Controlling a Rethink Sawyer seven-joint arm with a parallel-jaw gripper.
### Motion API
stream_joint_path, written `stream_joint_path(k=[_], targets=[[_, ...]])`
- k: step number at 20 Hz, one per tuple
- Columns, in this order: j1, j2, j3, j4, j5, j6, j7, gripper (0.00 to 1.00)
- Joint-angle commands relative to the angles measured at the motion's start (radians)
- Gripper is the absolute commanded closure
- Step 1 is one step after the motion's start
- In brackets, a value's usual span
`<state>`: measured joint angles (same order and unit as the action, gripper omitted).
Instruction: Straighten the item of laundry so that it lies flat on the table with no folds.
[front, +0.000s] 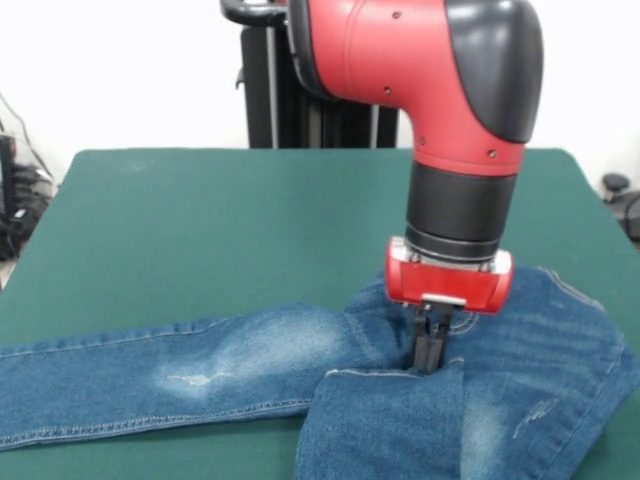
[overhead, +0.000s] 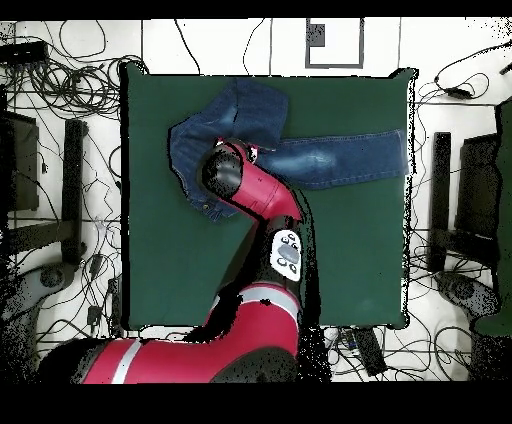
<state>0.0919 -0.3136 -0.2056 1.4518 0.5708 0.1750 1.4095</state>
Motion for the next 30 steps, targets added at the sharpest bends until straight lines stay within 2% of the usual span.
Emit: stream_joint_path(k=[1,15,16,19,22,30], targets=[[0.074,-0.027,0.001,0.072,0.045,0.182,0.337,1.0],[0.065,0.002,0.013,0.016,-0.005,0.145,0.239,1.0],[0.058,0.001,0.022,0.015,-0.012,0.134,0.225,0.0],[0.024,-0.01,0.068,0.028,-0.05,0.059,0.169,0.0],[0.022,-0.026,0.07,0.058,-0.053,0.091,0.165,0.0],[0.046,-0.032,0.046,0.058,-0.084,0.104,0.16,0.0]])
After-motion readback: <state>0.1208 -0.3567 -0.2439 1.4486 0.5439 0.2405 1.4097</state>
